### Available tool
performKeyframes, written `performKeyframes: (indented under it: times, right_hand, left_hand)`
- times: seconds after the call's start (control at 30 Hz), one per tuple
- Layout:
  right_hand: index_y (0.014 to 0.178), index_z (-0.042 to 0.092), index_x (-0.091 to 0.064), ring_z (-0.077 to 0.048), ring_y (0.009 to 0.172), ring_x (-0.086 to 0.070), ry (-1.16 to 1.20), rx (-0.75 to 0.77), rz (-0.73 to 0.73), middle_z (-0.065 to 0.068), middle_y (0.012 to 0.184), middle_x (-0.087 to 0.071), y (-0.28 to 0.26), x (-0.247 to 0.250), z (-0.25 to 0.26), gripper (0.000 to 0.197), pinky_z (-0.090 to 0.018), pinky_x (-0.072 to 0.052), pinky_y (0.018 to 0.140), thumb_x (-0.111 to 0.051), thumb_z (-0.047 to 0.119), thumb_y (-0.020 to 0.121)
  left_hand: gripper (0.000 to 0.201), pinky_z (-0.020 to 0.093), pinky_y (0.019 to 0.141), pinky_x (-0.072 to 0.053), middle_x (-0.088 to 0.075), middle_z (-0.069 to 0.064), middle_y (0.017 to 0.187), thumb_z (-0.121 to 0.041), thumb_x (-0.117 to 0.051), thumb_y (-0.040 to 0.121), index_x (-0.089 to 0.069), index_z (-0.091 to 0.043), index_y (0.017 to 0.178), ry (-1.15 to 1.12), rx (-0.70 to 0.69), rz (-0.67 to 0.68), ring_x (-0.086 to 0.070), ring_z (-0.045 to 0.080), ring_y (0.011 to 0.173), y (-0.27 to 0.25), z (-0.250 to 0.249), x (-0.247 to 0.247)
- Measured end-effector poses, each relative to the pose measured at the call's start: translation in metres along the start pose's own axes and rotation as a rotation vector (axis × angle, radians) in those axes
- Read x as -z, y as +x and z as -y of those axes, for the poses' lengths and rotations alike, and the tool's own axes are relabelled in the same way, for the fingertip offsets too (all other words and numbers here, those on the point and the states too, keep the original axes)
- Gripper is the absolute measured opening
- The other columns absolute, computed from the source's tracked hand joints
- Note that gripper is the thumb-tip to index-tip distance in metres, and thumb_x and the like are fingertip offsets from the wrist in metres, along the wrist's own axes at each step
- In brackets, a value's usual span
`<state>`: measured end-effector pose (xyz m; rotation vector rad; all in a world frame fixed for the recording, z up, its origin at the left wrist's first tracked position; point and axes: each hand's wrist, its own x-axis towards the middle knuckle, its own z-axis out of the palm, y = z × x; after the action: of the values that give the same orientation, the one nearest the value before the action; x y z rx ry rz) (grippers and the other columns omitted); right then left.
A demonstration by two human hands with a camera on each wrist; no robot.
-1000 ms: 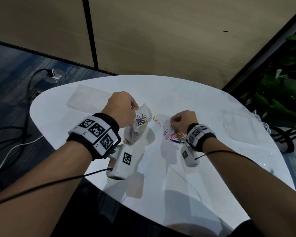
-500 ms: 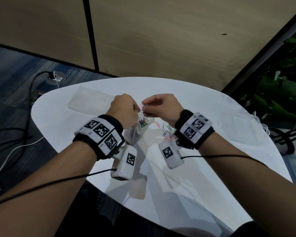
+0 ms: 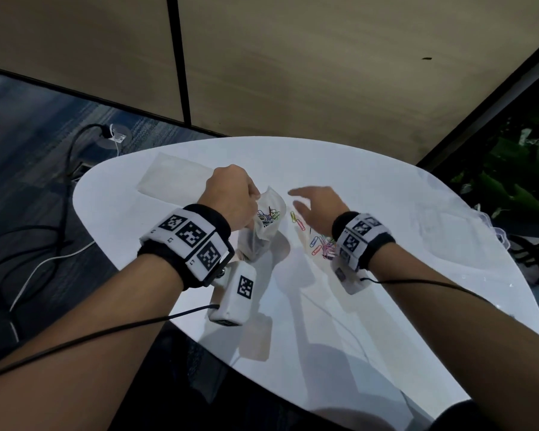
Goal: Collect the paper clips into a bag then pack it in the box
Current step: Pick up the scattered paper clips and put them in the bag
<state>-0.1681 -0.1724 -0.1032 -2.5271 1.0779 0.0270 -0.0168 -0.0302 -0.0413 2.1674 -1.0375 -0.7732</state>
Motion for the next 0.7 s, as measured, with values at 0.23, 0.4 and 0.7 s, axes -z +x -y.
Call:
performKeyframes:
  times: [0.23,0.4,0.7]
  right_hand:
    - [0.153,0.006,-0.019,-0.029,0.149,-0.016,-0.429,0.250,0.255,-0.010,0.163,-0.009,-0.024,-0.058,-0.052,0.061,-0.042,-0.021,0.119,-0.039,0.029,0.101]
    - [0.153,0.023,-0.018,-0.036,0.144,-0.023,-0.526,0.044,0.278,0.001,0.162,-0.013,-0.043,-0.036,-0.097,0.060,-0.051,-0.028,0.114,-0.036,0.044,0.099]
    - [0.092,0.011,-0.073,-0.032,0.089,-0.064,-0.298,-0.068,0.082,-0.010,0.095,-0.066,-0.043,-0.028,-0.096,0.020,-0.034,-0.052,0.077,-0.053,0.012,0.090]
  left_hand:
    - [0.023,0.040,0.076,-0.064,-0.075,0.013,0.082,0.007,-0.060,0.083,-0.076,-0.006,0.094,0.046,-0.003,0.008,-0.075,0.031,0.077,0.000,0.004,0.006]
    - [0.022,0.040,0.076,-0.064,-0.075,0.012,0.086,0.007,-0.063,0.082,-0.076,-0.007,0.094,0.054,0.002,0.014,-0.075,0.031,0.080,0.001,0.003,0.001]
    - [0.024,0.040,0.078,-0.063,-0.076,0.009,0.089,0.007,-0.064,0.082,-0.077,-0.008,0.095,0.093,-0.020,0.027,-0.074,0.030,0.084,0.000,-0.004,-0.009]
